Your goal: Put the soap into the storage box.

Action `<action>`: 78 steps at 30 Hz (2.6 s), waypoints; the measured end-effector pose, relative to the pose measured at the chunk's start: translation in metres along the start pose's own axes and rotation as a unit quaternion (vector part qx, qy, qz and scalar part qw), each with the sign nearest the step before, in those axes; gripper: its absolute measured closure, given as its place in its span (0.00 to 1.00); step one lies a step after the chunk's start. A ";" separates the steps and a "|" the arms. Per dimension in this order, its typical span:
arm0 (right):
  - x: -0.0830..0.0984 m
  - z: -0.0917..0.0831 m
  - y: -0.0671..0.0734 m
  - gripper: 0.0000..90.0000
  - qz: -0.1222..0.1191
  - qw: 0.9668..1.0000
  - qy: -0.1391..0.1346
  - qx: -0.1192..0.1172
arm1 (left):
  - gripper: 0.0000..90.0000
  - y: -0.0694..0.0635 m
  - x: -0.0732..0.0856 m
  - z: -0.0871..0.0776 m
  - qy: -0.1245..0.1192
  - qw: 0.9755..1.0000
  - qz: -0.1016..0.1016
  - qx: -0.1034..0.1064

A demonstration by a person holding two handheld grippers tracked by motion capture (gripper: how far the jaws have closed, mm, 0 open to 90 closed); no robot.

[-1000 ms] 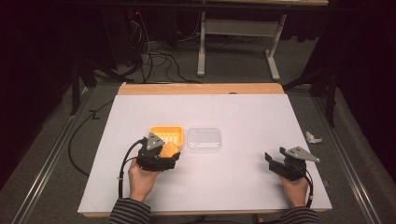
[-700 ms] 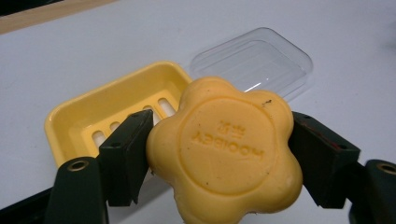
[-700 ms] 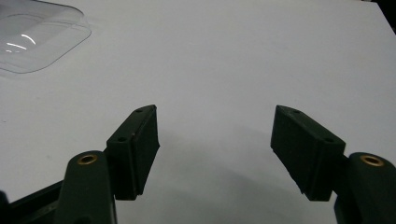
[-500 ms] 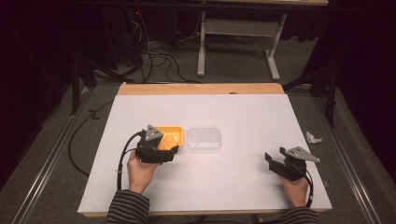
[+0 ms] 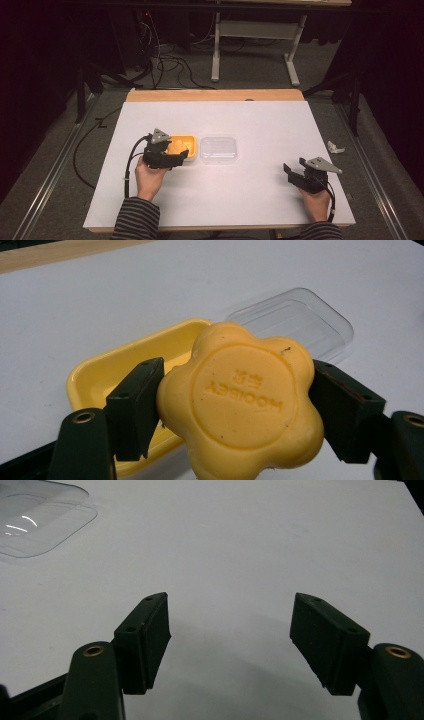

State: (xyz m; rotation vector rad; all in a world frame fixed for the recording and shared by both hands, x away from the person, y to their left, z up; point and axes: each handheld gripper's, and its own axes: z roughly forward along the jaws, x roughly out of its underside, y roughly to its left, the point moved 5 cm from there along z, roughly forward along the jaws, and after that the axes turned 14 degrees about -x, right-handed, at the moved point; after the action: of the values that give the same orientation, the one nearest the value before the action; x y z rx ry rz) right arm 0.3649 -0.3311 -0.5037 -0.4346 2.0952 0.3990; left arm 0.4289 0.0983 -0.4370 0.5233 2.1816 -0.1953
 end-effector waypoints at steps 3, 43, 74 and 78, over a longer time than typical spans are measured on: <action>0.000 0.000 0.000 0.36 0.001 1.000 -0.001 0.001 | 0.30 0.002 -0.001 0.001 0.001 1.000 -0.001 -0.003; 0.000 0.000 0.000 0.36 0.001 1.000 -0.004 0.000 | 0.30 0.013 -0.009 0.051 0.044 0.998 0.000 -0.051; 0.000 -0.001 0.000 0.36 0.002 1.000 -0.005 0.002 | 0.30 0.016 0.001 0.073 0.079 0.995 -0.002 -0.065; 0.000 -0.001 0.000 0.36 0.002 1.000 -0.006 0.002 | 0.30 0.015 0.003 0.076 0.088 0.994 0.003 -0.070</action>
State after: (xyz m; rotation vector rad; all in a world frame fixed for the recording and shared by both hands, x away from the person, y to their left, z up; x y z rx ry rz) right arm 0.3640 -0.3313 -0.5030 -0.4263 2.0856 0.3988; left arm 0.4881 0.0888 -0.4854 0.4826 2.3443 0.0073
